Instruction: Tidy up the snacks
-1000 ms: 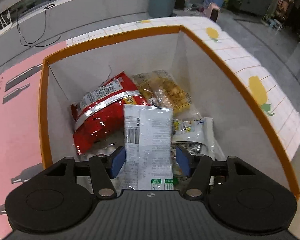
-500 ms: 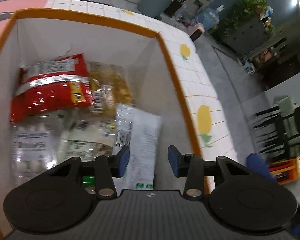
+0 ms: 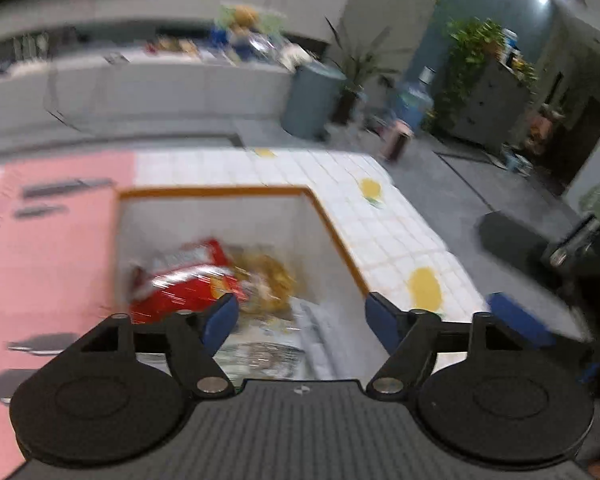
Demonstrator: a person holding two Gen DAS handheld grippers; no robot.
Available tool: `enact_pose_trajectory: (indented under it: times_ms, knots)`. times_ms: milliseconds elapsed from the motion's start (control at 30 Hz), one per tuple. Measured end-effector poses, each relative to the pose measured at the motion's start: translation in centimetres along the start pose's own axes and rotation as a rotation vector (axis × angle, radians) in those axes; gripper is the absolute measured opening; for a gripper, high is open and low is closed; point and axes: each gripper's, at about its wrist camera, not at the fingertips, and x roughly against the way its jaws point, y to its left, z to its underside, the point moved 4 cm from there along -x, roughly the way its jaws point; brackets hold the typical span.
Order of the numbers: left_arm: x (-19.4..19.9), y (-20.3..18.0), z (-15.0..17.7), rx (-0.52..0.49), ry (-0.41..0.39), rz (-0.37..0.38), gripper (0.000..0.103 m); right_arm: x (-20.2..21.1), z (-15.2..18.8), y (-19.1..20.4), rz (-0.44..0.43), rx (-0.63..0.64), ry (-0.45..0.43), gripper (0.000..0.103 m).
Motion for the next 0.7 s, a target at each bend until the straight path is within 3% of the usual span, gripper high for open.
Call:
enact_pose_trajectory:
  times_ms: [133, 233, 400, 500, 700]
  knots:
    - [3.9, 0.7, -0.3, -0.056, -0.117, -0.079, 0.088, 2.1, -0.5, 0.4, 0.020, -0.009, 0.025, 0.100]
    - [7.3, 0.7, -0.2, -0.082, -0.173, -0.126, 0.090, 3.8, 0.4, 1.4, 0.033, 0.075, 0.053, 0.100]
    - [13.2, 0.9, 0.9, -0.073, -0.276, -0.252, 0.103, 6.4, 2.0, 2.2, 0.176, 0.190, 0.037, 0.100]
    - [15.6, 1.3, 2.9, -0.075, -0.347, -0.284, 0.103, 7.5, 3.7, 2.7, 0.209, 0.252, 0.054, 0.100]
    - [14.6, 2.6, 6.3, -0.038, -0.241, -0.374, 0.103, 7.4, 8.6, 3.6, 0.197, 0.321, 0.139, 0.100]
